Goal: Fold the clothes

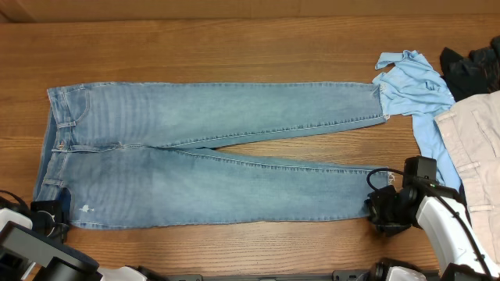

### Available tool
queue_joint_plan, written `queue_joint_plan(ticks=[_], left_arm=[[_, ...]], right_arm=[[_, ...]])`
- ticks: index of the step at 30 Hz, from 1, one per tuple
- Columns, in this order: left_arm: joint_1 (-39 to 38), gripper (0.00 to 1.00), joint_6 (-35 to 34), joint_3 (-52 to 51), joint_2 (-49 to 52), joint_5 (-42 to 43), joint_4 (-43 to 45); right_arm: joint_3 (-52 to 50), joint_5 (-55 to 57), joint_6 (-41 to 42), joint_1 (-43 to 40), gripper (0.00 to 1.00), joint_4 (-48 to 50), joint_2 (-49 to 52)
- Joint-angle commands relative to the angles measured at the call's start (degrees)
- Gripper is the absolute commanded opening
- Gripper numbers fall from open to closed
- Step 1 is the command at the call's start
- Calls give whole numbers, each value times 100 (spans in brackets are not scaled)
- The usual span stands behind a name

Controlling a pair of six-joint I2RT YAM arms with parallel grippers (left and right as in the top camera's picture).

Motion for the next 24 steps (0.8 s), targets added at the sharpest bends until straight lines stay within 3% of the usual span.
queue_joint_plan(ticks=[1,2,3,12,24], left_arm=[[-22,5,101,-131,197,341,-103],[-22,5,109,-131,197,341,-103],[-22,5,120,-131,197,343,-103],[-94,4,249,-129,190,350,-247],[-164,4,573,212,-894,393,-975]], right_arm=[[-284,20,98,-15,17,258,101],[-284,22,94,-15,7,295,101],[-284,35,96,-15,4,319,101],[227,42,-219,-15,4,-87,94],[3220,1091,-1095,-15,4,-2166,101]])
